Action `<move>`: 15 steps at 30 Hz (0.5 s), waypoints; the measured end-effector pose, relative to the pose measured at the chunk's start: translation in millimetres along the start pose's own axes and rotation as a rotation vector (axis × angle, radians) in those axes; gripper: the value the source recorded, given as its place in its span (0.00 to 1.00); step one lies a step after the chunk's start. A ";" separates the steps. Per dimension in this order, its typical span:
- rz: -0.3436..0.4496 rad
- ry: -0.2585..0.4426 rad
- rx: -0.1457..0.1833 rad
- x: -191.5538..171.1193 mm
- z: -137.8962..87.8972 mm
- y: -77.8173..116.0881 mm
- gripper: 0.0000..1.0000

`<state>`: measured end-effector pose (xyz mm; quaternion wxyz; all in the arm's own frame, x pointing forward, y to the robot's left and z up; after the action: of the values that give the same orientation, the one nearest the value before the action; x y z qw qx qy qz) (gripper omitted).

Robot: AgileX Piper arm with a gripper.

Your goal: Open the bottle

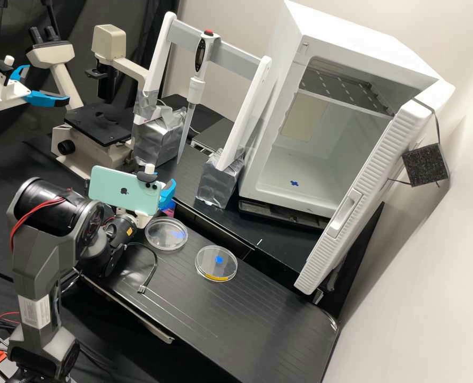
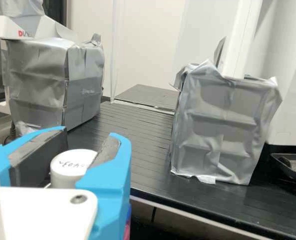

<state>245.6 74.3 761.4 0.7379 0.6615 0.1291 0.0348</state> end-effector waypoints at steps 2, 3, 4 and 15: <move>0.000 0.001 0.000 0.0 -0.2 -0.1 0.00; 0.000 0.001 0.000 0.0 -0.2 -0.1 0.00; 0.000 0.001 0.000 0.0 -0.2 -0.1 0.00; 0.022 0.031 0.000 -3.3 -7.8 6.6 0.00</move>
<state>241.3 81.9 767.7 0.7352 0.6624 0.1336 0.0531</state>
